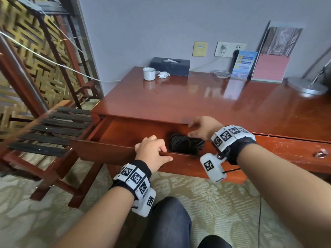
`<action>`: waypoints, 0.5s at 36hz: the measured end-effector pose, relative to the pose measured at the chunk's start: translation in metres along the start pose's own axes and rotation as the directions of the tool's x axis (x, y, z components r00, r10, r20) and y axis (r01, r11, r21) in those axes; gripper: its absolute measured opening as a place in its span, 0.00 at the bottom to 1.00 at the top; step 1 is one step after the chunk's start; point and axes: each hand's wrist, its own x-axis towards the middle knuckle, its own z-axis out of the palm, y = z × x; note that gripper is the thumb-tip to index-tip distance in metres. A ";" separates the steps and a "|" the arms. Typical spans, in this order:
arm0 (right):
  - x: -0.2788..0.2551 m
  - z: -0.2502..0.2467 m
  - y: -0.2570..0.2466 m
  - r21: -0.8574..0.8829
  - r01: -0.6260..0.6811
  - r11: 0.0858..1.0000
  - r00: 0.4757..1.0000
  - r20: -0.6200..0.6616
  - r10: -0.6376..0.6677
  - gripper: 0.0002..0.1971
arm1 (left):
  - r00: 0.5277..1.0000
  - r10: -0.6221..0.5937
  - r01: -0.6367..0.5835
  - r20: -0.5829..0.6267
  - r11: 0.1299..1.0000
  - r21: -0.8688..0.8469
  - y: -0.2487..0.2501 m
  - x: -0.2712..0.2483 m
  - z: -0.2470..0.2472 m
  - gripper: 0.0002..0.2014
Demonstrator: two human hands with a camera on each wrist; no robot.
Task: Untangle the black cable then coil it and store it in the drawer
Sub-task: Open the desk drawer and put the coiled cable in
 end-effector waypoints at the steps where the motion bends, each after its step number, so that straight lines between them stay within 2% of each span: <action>1: 0.000 -0.002 0.004 -0.002 0.002 1.000 0.999 -0.039 -0.002 0.18 | 1.000 0.000 0.000 -0.003 1.000 0.003 0.000 0.003 0.000 0.15; 4: -0.001 -0.001 0.016 -0.041 0.028 0.999 0.989 -0.141 -0.034 0.19 | 1.000 -0.023 0.023 -0.006 1.000 -0.008 0.002 0.011 -0.002 0.25; 6: -0.002 0.002 0.020 -0.019 0.069 0.997 0.988 -0.137 -0.071 0.27 | 0.999 -0.030 0.030 -0.022 0.999 -0.033 0.002 0.017 -0.001 0.32; 9: -0.006 0.006 0.026 0.027 0.109 0.994 0.994 -0.018 -0.108 0.48 | 0.999 -0.004 0.002 -0.052 1.000 -0.029 0.000 0.025 0.002 0.39; 12: -0.006 0.016 0.030 -0.070 0.086 0.994 0.993 0.083 -0.080 0.62 | 0.998 0.008 -0.007 -0.058 1.000 0.023 -0.001 0.034 0.004 0.44; 15: -0.001 0.028 0.039 -0.159 0.058 0.986 0.995 0.087 -0.045 0.67 | 0.997 0.055 -0.050 -0.050 0.994 0.092 0.000 0.045 0.004 0.46; 18: 0.003 0.037 0.048 -0.222 0.042 0.974 0.999 0.022 -0.039 0.65 | 0.996 0.087 -0.091 0.034 0.986 0.139 0.002 0.059 0.002 0.50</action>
